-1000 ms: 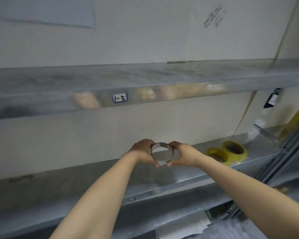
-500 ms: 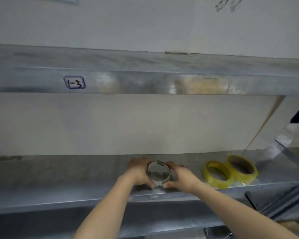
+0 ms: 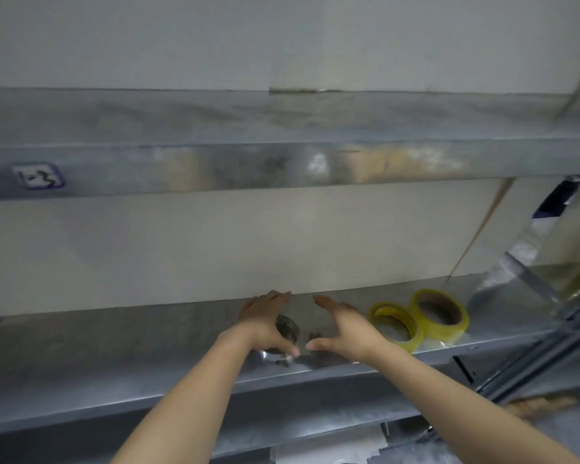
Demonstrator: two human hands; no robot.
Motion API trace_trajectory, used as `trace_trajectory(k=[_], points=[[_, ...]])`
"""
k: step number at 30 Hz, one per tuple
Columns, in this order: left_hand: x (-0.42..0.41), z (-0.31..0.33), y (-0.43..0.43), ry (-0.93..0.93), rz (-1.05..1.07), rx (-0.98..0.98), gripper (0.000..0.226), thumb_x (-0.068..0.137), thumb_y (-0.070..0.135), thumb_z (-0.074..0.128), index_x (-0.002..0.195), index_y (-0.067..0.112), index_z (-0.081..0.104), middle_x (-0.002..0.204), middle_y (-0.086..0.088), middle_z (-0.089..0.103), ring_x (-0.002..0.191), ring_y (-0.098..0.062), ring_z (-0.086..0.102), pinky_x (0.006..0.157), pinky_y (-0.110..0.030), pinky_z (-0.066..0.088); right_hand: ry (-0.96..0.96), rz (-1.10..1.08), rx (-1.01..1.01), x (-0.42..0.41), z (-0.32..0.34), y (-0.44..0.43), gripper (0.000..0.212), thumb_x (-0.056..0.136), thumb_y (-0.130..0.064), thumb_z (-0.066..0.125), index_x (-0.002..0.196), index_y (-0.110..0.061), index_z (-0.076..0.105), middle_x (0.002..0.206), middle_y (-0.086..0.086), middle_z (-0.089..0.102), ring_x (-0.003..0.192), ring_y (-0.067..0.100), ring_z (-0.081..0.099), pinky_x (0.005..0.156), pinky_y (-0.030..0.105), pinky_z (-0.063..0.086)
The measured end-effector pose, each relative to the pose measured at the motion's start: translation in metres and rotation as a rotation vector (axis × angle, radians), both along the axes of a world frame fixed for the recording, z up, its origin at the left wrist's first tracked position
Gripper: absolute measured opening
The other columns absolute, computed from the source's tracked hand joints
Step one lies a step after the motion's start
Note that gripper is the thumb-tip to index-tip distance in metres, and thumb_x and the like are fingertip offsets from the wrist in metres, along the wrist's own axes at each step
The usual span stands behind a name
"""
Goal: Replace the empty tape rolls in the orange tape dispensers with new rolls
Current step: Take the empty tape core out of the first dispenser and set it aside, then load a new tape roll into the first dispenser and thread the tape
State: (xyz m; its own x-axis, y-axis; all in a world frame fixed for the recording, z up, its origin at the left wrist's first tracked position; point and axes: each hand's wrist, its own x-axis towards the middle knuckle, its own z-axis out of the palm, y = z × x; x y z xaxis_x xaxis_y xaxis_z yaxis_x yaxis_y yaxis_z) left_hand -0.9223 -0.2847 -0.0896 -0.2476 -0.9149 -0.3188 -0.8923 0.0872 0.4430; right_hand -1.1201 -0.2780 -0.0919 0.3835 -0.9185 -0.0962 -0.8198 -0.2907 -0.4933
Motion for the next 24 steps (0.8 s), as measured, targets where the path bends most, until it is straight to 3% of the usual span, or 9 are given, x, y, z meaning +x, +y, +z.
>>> trace_trajectory(k=[5,9,12,16,18,21,24], points=[[-0.077,0.018,-0.015,0.038,-0.108,-0.052,0.12,0.06,0.054,0.084,0.153,0.025,0.013,0.162,0.001,0.015,0.148,-0.02,0.017,0.122,-0.038,0.014,-0.02,-0.127,-0.019,-0.065,0.024,0.002,0.116,0.051,-0.069,0.074,0.146,-0.026,0.024,0.147,-0.001,0.042,0.135,0.021,0.038,0.109,0.036,0.036],[-0.132,0.012,-0.022,0.021,-0.195,-0.053,0.126,0.051,0.061,0.085,0.151,0.02,0.019,0.158,-0.004,0.026,0.145,-0.024,0.026,0.12,-0.041,0.02,-0.041,-0.186,-0.018,-0.123,0.023,0.012,0.136,0.034,-0.088,0.058,0.146,-0.019,0.023,0.148,0.002,0.041,0.135,0.017,0.039,0.11,0.032,0.035],[-0.159,-0.001,-0.028,0.001,-0.224,-0.067,0.119,0.043,0.064,0.085,0.142,0.02,0.034,0.149,-0.004,0.04,0.137,-0.026,0.038,0.113,-0.042,0.032,-0.073,-0.212,-0.025,-0.154,0.013,0.027,0.127,0.043,-0.079,0.065,0.146,-0.019,0.024,0.149,-0.001,0.038,0.136,0.013,0.036,0.11,0.027,0.033],[-0.177,-0.016,-0.037,-0.047,-0.212,-0.025,0.132,0.045,0.062,0.086,0.151,0.021,0.019,0.158,-0.004,0.025,0.145,-0.025,0.024,0.12,-0.04,0.017,-0.11,-0.232,-0.009,-0.182,-0.001,0.037,0.114,0.054,-0.067,0.074,0.146,-0.024,0.023,0.15,-0.007,0.036,0.137,0.009,0.034,0.109,0.024,0.032],[-0.178,-0.02,-0.041,-0.058,-0.183,-0.031,0.132,0.043,0.062,0.086,0.15,0.022,0.02,0.156,-0.003,0.03,0.143,-0.025,0.029,0.118,-0.038,0.021,-0.12,-0.242,0.017,-0.188,-0.01,0.042,0.107,0.057,-0.063,0.076,0.145,-0.026,0.026,0.146,-0.009,0.039,0.135,0.008,0.036,0.105,0.021,0.032],[-0.176,-0.025,-0.043,-0.061,-0.158,-0.055,0.117,0.038,0.061,0.086,0.139,0.03,0.036,0.144,0.002,0.047,0.133,-0.022,0.044,0.109,-0.036,0.034,-0.132,-0.253,0.107,-0.189,-0.023,0.043,0.103,0.055,-0.067,0.071,0.141,-0.028,0.031,0.143,-0.007,0.046,0.132,0.009,0.041,0.104,0.024,0.037],[-0.174,-0.034,-0.042,-0.041,-0.135,-0.081,0.104,0.039,0.056,0.087,0.131,0.034,0.043,0.138,0.006,0.053,0.128,-0.02,0.049,0.103,-0.035,0.036,-0.111,-0.26,0.158,-0.182,-0.032,0.031,0.104,0.055,-0.073,0.067,0.14,-0.025,0.033,0.139,-0.002,0.049,0.127,0.013,0.045,0.104,0.029,0.04]])
